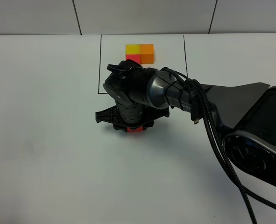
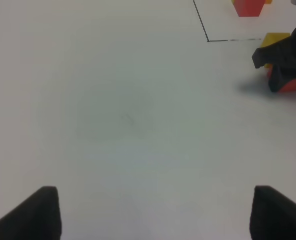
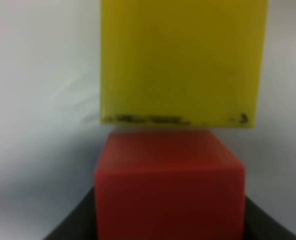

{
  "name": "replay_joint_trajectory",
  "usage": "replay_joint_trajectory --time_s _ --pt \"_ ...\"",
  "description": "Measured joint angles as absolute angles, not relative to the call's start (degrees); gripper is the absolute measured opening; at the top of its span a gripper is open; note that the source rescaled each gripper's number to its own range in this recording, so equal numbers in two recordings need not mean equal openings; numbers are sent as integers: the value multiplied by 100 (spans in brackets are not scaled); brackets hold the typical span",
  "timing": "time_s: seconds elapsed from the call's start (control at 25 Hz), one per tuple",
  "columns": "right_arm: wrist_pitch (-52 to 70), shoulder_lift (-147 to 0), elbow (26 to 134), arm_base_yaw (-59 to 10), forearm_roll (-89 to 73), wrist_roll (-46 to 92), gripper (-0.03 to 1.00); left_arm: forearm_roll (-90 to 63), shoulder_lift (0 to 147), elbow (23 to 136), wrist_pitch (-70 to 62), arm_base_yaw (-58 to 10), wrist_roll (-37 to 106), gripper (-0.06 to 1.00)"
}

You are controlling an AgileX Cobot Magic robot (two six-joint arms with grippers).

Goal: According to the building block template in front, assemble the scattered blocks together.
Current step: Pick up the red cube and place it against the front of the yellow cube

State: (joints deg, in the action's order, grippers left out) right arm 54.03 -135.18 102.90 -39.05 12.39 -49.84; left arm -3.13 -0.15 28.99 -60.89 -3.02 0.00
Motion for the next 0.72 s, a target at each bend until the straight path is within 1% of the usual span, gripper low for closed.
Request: replay_joint_trajectory --time_s 0.72 --pt "5272 -13529 10290 -3816 1304 -4991 0 -313 -15 2899 -6089 -302 0 62"
